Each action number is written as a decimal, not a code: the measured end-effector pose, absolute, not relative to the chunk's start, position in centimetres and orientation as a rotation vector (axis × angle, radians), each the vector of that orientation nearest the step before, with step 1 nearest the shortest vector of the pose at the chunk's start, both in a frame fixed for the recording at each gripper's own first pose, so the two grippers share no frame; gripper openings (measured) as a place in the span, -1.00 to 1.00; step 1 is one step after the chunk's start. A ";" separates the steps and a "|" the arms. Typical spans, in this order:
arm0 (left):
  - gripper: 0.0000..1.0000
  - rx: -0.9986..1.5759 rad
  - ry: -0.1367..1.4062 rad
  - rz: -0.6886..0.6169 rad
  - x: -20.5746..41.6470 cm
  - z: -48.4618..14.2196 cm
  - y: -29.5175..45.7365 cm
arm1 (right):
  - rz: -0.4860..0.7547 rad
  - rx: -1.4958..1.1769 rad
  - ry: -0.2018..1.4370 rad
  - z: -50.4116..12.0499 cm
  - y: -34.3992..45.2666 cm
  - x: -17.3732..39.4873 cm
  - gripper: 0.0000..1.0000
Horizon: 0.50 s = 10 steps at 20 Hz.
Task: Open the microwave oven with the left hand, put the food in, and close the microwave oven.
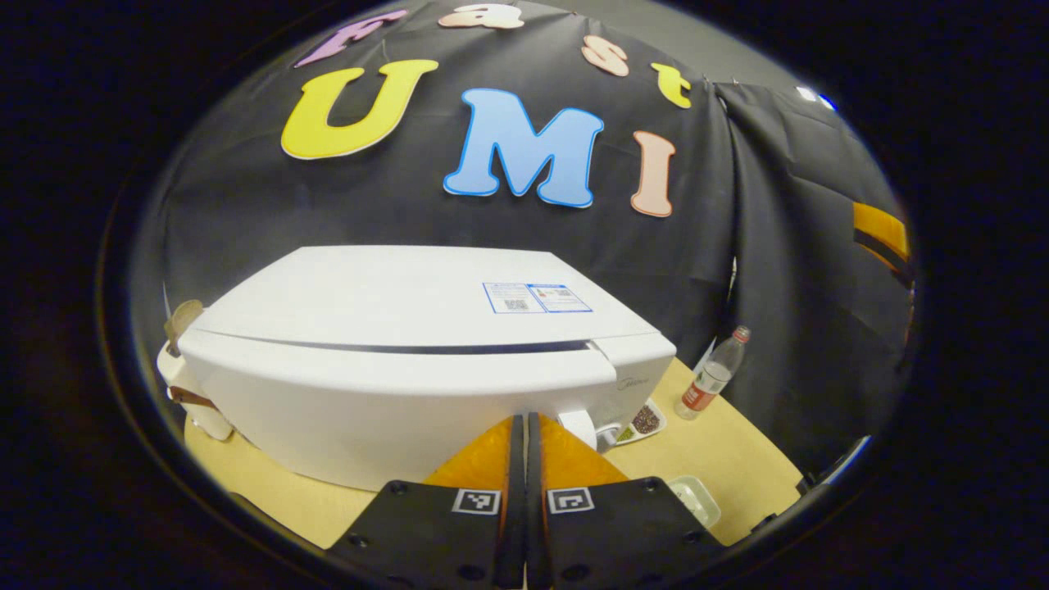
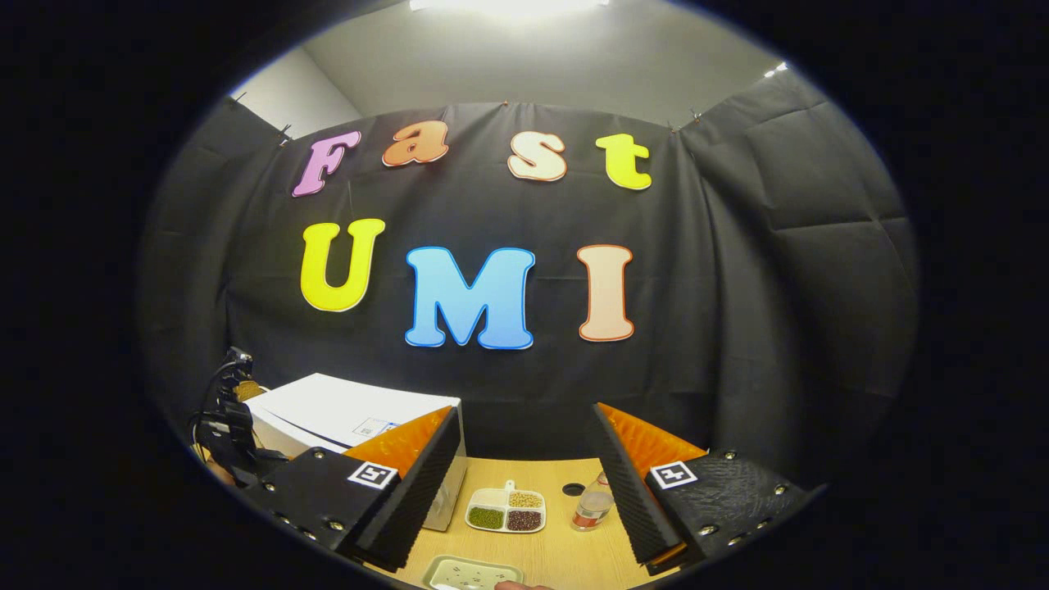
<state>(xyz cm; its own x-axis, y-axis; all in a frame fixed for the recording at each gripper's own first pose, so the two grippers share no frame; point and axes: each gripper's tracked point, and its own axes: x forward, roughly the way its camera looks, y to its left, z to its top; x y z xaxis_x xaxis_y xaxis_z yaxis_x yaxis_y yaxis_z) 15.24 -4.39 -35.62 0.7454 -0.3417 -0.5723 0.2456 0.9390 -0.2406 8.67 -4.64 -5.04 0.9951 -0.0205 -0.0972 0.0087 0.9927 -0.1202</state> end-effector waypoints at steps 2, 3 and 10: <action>-0.87 -0.149 0.676 -0.320 15.2 -36.6 -4.9 | -0.017 -0.118 0.107 -5.4 -4.8 8.7 0.92; -0.86 -0.124 0.665 -0.321 15.2 -36.3 -4.8 | -0.020 -0.116 0.113 -5.5 -4.9 8.7 0.92; -0.86 -0.155 0.643 -0.273 16.1 -36.3 -4.5 | -0.054 -0.107 0.120 -5.7 -6.3 8.1 0.93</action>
